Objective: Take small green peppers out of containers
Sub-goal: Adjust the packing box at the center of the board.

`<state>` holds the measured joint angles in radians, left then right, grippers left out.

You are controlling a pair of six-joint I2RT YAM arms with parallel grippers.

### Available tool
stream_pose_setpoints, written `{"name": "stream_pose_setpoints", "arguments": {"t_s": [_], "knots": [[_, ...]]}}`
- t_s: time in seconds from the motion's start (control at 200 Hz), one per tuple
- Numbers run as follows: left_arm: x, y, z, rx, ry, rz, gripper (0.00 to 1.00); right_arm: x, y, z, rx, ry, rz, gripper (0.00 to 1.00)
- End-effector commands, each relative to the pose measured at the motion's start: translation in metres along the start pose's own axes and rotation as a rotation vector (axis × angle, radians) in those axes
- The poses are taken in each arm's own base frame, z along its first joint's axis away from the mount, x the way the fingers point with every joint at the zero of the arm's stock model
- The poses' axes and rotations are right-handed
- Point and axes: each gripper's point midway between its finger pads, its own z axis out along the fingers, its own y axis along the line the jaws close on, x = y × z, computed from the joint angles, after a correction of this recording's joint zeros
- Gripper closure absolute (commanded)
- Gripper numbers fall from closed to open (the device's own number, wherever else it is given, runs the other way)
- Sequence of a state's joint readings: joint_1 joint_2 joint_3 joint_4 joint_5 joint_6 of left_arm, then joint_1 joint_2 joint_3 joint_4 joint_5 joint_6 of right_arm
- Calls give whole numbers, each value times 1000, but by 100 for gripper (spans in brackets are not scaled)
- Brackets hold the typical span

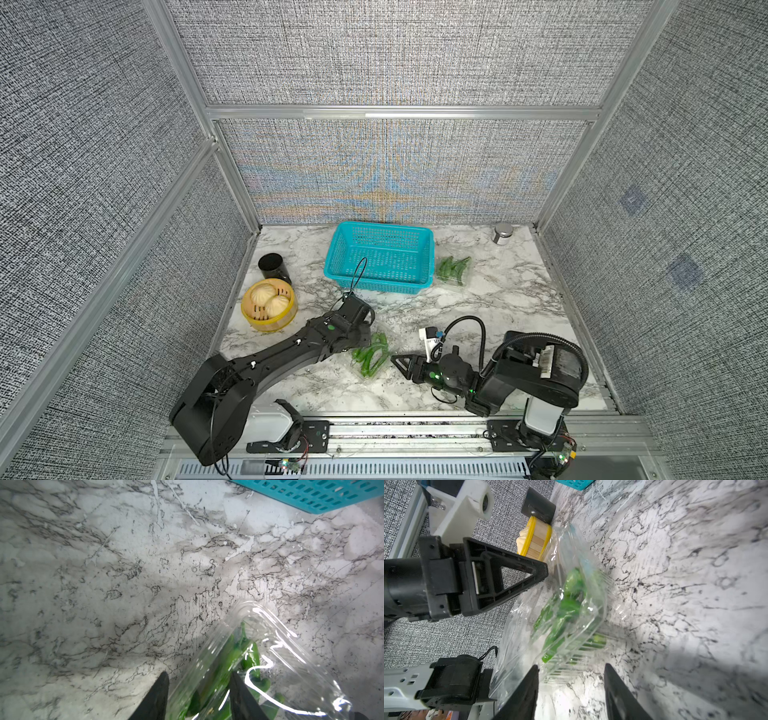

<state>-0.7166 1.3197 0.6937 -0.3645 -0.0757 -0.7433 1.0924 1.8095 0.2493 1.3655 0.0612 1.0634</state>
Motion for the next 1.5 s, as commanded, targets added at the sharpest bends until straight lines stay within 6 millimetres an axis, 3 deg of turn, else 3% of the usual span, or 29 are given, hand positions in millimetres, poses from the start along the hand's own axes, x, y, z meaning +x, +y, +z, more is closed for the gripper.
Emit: {"name": "stream_pose_setpoints", "arguments": {"t_s": [0.0, 0.42, 0.565, 0.841, 1.081, 1.201, 1.256, 1.371, 1.496], "knots": [[21, 12, 2, -41, 84, -7, 53, -7, 5, 1, -15, -37, 8, 49], [29, 6, 8, 19, 104, -39, 53, -14, 13, 9, -33, -64, 9, 49], [31, 6, 8, 27, 103, -45, 53, -8, 7, 17, -20, -46, 36, 46], [27, 8, 1, 14, 83, -21, 52, -9, -7, 10, 27, -65, 56, 45], [21, 0, -4, 30, 80, 25, 39, -3, -12, 17, 38, -47, 104, 64], [24, -3, 1, 36, 104, 39, 35, -2, -7, 21, 19, -33, 87, 66], [28, -5, 5, 43, 114, 40, 35, 0, 1, 25, -1, -10, 76, 59], [30, -7, 11, 66, 112, 21, 35, 6, 6, 31, 4, 41, 57, 33], [29, -8, 10, 76, 100, 14, 35, 9, -5, 30, 70, 68, 54, 28]]}}
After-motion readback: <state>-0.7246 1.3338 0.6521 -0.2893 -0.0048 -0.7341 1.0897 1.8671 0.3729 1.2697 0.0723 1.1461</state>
